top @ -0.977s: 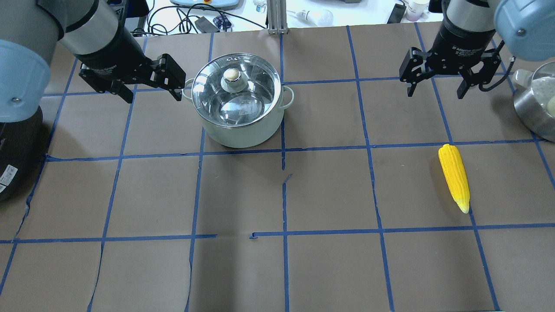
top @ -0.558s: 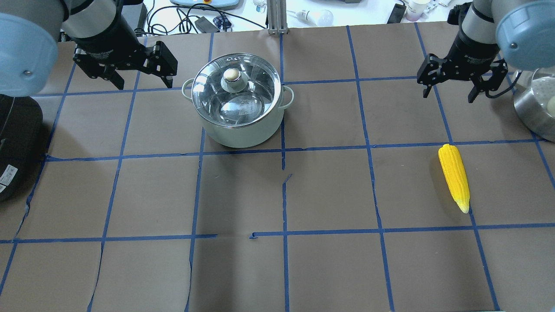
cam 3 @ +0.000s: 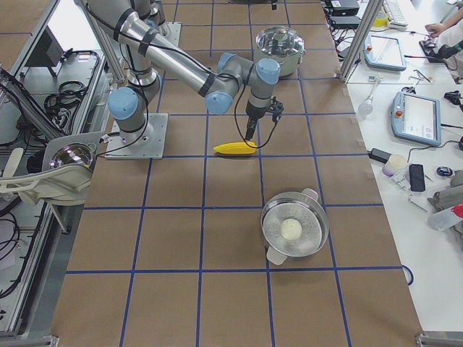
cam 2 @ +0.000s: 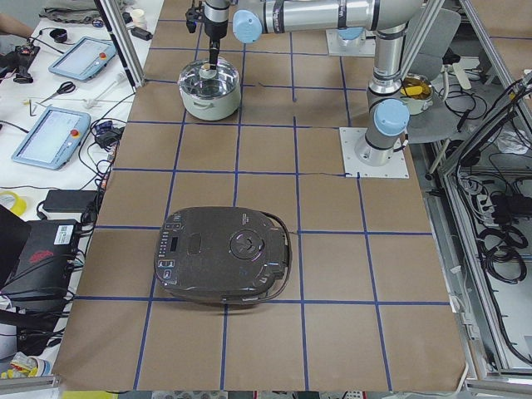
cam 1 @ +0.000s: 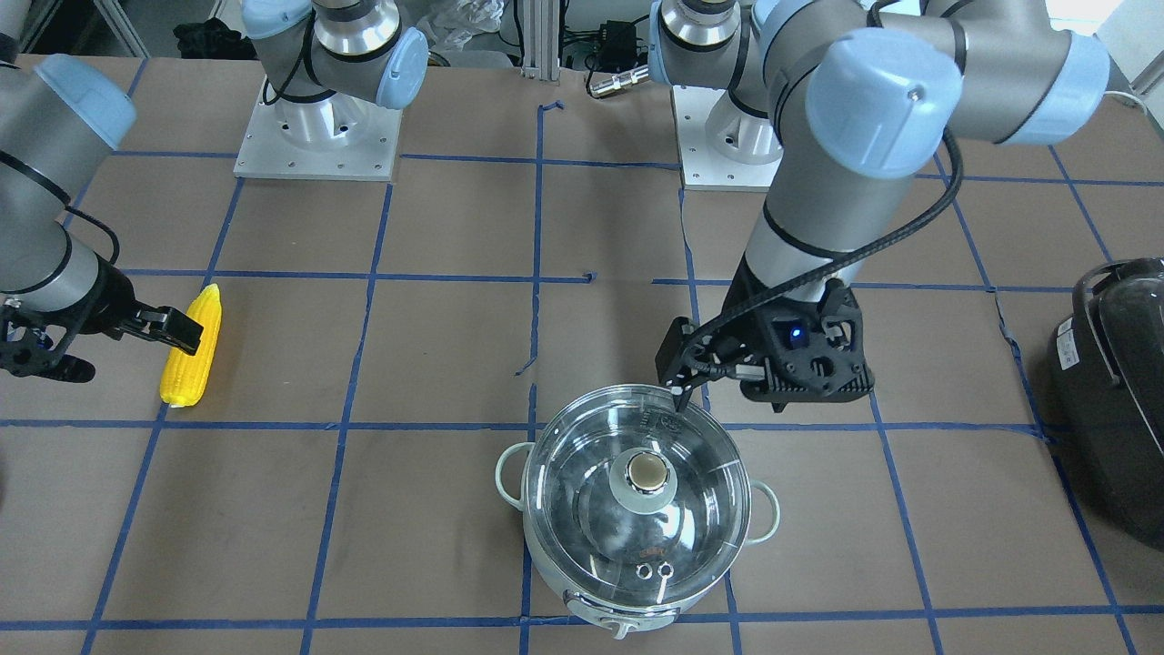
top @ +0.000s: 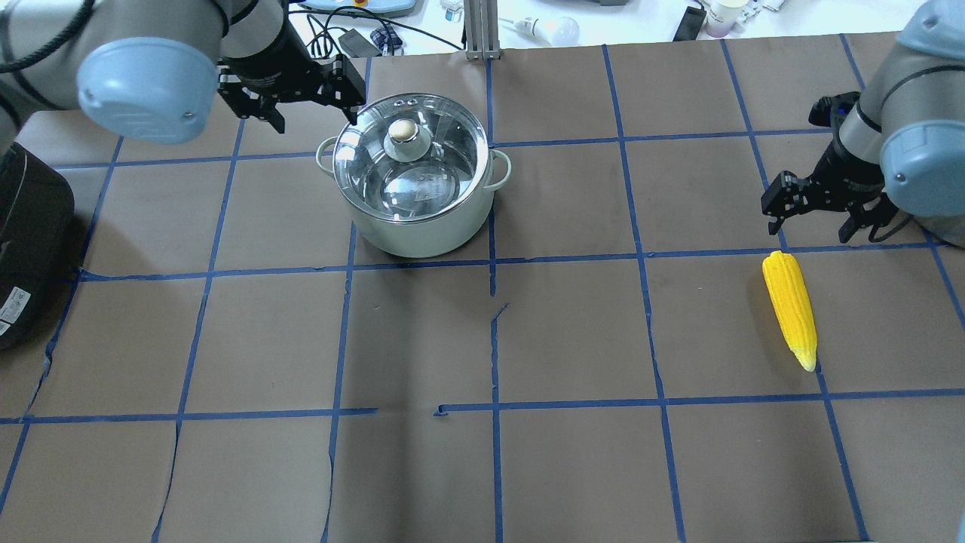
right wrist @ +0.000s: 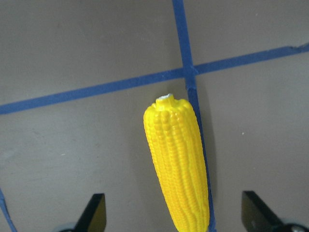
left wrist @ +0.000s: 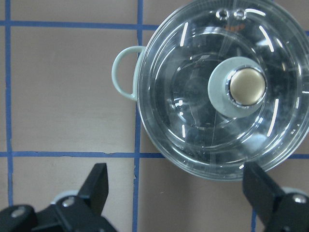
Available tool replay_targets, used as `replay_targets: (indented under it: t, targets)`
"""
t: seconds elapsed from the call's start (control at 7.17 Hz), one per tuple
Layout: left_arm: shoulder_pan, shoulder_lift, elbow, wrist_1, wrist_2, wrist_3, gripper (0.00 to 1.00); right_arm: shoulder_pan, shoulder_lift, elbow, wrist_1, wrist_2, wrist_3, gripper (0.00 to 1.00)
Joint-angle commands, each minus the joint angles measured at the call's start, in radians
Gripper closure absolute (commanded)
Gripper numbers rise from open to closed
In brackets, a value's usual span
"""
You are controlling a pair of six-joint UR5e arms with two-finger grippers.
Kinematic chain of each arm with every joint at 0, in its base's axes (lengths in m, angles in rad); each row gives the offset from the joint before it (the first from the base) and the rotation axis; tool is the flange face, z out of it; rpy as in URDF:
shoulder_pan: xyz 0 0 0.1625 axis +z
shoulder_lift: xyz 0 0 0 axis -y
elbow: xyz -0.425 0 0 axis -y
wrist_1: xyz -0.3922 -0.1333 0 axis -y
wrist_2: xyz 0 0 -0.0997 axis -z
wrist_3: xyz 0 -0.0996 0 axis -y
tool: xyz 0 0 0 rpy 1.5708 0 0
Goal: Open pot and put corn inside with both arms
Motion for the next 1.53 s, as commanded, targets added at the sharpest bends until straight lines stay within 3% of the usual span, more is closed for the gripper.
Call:
replay_targets:
  t: [0.0, 0.14, 0.42, 0.7, 0.84, 0.98, 1.12, 1.26, 1.4]
  targets:
    - [-0.040, -0.156, 0.110, 0.012, -0.003, -0.034, 0.00, -0.015, 0.008, 0.148, -0.108, -0.028, -0.025, 0.00]
    - [-0.064, -0.181, 0.112, 0.013, 0.003, -0.034, 0.00, -0.016, 0.023, 0.172, -0.168, -0.048, -0.027, 0.00]
    - [-0.087, -0.203, 0.112, 0.013, 0.017, -0.034, 0.00, -0.017, 0.055, 0.168, -0.182, -0.050, -0.118, 0.00]
    - [-0.087, -0.203, 0.112, 0.012, 0.034, -0.021, 0.16, -0.016, 0.098, 0.167, -0.246, -0.051, -0.177, 0.00]
    - [-0.087, -0.203, 0.113, 0.012, 0.052, -0.019, 0.21, -0.016, 0.109, 0.165, -0.289, -0.047, -0.178, 0.10]
    - [-0.087, -0.200, 0.113, 0.012, 0.053, -0.021, 0.21, -0.016, 0.109, 0.159, -0.296, -0.047, -0.178, 0.88]
    - [-0.087, -0.200, 0.112, 0.012, 0.053, -0.021, 0.21, -0.016, 0.103, 0.147, -0.296, -0.048, -0.180, 1.00]
    - [-0.087, -0.195, 0.110, 0.012, 0.054, -0.021, 0.21, -0.016, 0.097, 0.121, -0.296, -0.044, -0.171, 1.00]
    - [-0.087, -0.192, 0.109, 0.010, 0.054, -0.021, 0.29, -0.014, 0.097, 0.070, -0.287, -0.039, -0.165, 1.00]
